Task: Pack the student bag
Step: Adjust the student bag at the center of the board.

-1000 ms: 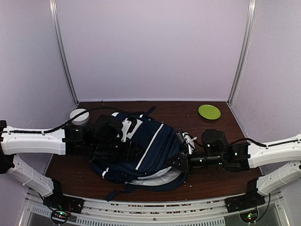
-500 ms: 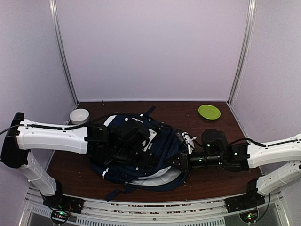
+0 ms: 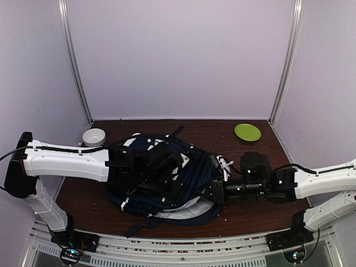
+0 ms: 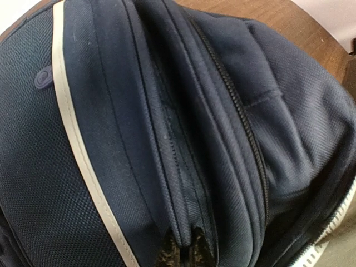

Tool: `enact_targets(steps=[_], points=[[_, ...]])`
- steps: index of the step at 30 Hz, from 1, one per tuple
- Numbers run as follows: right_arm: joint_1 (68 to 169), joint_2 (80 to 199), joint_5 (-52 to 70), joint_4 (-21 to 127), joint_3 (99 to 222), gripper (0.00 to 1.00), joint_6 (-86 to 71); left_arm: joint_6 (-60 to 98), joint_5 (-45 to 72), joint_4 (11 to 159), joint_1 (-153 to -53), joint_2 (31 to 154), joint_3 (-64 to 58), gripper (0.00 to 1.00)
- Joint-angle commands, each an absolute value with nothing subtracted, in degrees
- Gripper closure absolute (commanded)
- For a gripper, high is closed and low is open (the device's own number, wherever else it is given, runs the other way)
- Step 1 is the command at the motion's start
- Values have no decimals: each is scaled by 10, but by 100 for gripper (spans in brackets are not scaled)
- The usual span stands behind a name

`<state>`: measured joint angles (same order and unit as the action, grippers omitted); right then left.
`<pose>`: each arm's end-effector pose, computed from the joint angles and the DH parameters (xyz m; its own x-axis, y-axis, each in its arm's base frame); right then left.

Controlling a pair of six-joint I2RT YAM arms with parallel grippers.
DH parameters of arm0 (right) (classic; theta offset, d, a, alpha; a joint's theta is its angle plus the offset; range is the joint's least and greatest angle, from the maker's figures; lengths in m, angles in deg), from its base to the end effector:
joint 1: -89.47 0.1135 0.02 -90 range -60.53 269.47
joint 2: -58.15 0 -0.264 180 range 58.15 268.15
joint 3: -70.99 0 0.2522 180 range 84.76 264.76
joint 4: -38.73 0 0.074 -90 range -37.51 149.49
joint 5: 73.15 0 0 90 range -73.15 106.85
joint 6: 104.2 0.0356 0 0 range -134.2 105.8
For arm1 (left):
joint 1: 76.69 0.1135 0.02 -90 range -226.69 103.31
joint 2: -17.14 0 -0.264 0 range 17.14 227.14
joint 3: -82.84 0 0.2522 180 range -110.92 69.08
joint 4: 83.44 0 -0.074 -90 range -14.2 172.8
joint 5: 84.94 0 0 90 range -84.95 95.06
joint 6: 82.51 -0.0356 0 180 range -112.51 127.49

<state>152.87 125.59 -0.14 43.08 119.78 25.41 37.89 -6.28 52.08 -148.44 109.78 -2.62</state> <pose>0.1058 0.2346 0.2344 -0.7568 -0.1495 -0.6364 -0.6400 0.3674 0.6748 0.1162 -0.3301 0.2603 -0.6637 0.4285 -0.6131 0.6459 0.7417 -0.1809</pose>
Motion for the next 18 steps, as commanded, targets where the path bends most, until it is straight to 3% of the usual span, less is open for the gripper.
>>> enact_targets(steps=[1,6,18], points=[[1539,1218,-15,417,1187,61,293,363,-125,514,-1475,1097,-37,100],[1541,1191,48,451,1184,47,399,366,-171,538,-1472,1079,-44,100],[1549,1250,142,595,1263,43,566,371,-174,622,-1452,1089,-81,100]])
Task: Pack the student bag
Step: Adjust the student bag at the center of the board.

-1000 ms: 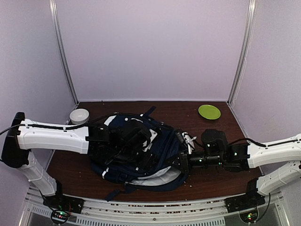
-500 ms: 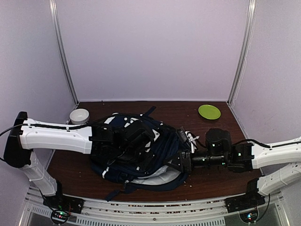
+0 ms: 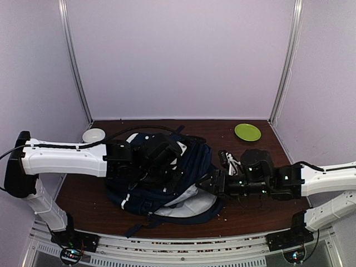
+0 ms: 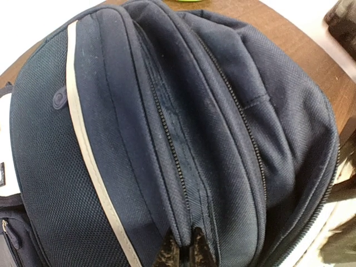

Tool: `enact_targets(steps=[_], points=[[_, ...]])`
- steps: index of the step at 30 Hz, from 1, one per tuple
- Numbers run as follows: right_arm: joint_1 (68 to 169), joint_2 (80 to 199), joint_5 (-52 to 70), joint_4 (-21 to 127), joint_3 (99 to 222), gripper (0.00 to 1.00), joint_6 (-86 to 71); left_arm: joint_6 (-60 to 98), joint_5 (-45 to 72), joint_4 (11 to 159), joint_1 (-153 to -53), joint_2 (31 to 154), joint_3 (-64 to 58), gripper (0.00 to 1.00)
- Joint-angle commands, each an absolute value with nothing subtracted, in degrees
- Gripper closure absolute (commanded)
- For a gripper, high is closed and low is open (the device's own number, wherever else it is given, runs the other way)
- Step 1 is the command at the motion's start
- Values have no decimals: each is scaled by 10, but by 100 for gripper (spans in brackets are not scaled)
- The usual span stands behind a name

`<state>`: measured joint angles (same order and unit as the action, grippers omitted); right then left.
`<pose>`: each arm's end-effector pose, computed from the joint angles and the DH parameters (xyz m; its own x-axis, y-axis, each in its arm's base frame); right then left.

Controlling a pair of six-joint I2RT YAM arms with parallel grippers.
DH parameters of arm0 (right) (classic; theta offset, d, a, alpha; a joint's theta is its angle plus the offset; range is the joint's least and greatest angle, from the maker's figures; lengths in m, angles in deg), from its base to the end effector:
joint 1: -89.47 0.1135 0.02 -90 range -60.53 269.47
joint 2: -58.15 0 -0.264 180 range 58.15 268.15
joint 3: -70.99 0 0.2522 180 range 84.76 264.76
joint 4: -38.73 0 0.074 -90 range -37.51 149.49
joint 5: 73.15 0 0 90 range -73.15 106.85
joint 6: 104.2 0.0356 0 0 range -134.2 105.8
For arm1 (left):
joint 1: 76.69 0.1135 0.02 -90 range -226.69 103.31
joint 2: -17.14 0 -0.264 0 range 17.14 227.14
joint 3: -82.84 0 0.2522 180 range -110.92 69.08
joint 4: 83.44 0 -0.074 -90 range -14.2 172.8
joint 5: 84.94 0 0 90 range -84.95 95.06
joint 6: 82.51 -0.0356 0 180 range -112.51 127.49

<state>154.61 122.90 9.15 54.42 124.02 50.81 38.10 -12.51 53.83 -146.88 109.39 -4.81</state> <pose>0.1013 0.2301 0.2507 -0.9421 0.1033 -0.3191 -0.2256 0.5090 0.8307 0.1304 -0.3303 0.2777 -0.6359 0.3328 -0.6963 0.5854 0.7960 -0.1541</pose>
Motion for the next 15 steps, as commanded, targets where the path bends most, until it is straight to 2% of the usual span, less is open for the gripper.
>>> enact_targets(steps=[1,15], points=[[1549,1253,148,593,1266,43,568,371,-174,624,-1452,1090,-85,100],[1546,1286,186,664,1355,38,508,388,-173,613,-1452,1050,-36,100]])
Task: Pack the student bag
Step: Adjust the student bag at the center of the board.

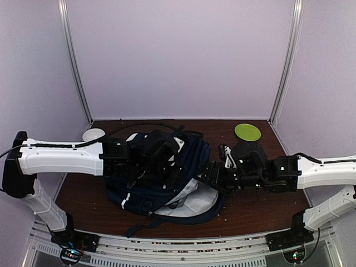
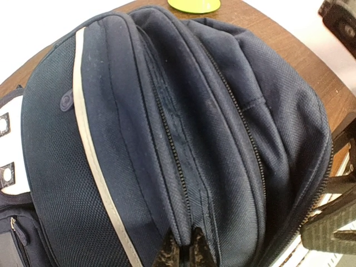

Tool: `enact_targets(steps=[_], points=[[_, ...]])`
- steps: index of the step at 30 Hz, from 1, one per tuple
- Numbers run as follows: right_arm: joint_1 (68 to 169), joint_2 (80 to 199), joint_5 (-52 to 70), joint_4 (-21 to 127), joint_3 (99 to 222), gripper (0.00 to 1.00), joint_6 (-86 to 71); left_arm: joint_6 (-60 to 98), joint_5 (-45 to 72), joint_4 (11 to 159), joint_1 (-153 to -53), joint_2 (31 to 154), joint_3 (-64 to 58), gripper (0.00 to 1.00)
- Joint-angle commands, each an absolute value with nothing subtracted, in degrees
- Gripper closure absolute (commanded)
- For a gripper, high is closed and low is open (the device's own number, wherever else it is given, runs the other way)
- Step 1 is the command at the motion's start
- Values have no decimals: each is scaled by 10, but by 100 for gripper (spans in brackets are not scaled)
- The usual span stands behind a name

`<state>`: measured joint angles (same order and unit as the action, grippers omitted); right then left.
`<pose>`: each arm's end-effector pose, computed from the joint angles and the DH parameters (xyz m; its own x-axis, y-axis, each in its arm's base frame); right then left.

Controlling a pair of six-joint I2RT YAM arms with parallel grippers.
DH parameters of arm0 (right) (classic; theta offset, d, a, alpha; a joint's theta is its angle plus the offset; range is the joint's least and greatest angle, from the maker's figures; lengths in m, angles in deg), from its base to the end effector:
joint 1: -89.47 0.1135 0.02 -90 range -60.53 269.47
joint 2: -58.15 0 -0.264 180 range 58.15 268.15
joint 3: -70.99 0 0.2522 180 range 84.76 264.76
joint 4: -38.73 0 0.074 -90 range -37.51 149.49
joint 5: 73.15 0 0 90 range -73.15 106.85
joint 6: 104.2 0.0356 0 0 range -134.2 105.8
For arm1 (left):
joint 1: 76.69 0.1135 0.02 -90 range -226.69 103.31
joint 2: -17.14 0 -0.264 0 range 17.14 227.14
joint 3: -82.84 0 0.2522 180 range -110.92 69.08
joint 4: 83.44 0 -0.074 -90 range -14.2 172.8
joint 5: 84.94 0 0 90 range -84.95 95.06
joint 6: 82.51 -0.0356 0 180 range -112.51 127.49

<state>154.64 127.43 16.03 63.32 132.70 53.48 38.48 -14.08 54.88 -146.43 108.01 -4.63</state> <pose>0.1127 0.2447 0.2689 -0.9291 0.1948 -0.3145 -0.1398 0.6022 0.7860 0.1328 -0.3260 0.2863 -0.6253 0.2892 -0.7249 0.5648 0.8087 -0.1645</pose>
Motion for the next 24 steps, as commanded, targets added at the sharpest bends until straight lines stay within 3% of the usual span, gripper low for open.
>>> enact_targets(steps=[1,13,24], points=[[1546,1291,184,666,1360,38,505,390,-173,613,-1452,1048,-32,100],[1543,1377,137,727,1428,39,468,391,-163,617,-1452,1039,-10,100],[1569,1357,114,731,1363,66,502,386,-187,613,-1452,1028,-11,100]])
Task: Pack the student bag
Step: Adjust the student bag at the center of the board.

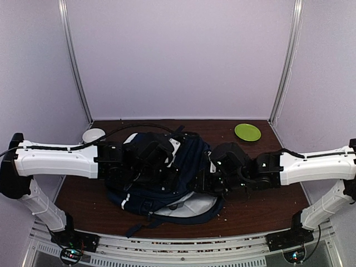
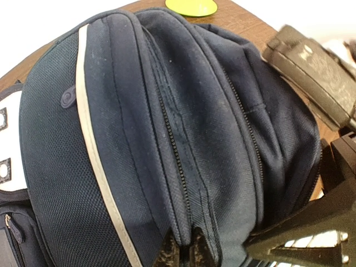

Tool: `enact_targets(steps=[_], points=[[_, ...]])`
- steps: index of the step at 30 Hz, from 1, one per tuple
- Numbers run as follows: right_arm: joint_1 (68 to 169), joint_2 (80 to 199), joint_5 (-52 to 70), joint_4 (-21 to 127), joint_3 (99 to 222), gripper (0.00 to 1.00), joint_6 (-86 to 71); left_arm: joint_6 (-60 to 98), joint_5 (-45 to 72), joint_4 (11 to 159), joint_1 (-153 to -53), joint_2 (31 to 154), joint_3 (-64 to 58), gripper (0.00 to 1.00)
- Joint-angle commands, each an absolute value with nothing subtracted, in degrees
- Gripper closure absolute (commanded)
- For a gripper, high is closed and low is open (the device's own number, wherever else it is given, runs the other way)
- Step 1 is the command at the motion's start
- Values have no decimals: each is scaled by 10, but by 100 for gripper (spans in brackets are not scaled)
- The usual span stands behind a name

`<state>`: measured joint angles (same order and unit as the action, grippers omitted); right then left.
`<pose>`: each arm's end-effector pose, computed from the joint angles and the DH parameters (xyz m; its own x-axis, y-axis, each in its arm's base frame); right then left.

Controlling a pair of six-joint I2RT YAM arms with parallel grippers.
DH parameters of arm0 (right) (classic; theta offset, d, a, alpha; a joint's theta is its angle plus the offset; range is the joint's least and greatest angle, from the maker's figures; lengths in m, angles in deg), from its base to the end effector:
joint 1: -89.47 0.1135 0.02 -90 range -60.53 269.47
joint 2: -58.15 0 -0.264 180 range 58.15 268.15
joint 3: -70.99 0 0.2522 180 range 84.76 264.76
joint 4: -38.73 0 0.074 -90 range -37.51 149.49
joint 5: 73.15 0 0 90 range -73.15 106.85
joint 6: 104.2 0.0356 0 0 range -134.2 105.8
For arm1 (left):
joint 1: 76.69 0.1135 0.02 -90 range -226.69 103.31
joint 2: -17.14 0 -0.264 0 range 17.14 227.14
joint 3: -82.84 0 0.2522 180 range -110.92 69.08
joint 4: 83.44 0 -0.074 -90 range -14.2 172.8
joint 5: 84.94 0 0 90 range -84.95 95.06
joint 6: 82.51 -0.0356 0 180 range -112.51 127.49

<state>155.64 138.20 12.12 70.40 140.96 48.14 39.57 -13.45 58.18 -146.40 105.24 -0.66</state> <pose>0.1203 0.2796 0.2565 -0.9544 0.0240 -0.2977 -0.1965 0.7003 0.6863 0.1290 -0.3164 0.2837 -0.6299 0.2515 -0.7348 0.5598 0.8028 -0.2052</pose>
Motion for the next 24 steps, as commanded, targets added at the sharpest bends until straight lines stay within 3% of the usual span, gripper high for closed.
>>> enact_targets(steps=[1,4,18,24], points=[[1569,1349,116,726,1349,67,510,385,-188,613,-1451,1028,-12,100],[1570,1330,121,714,1320,70,527,383,-193,611,-1452,1028,-15,100],[1577,1288,167,770,1313,62,510,384,-196,603,-1452,1018,-23,100],[1575,1284,171,763,1296,67,499,385,-194,598,-1452,988,-19,100]])
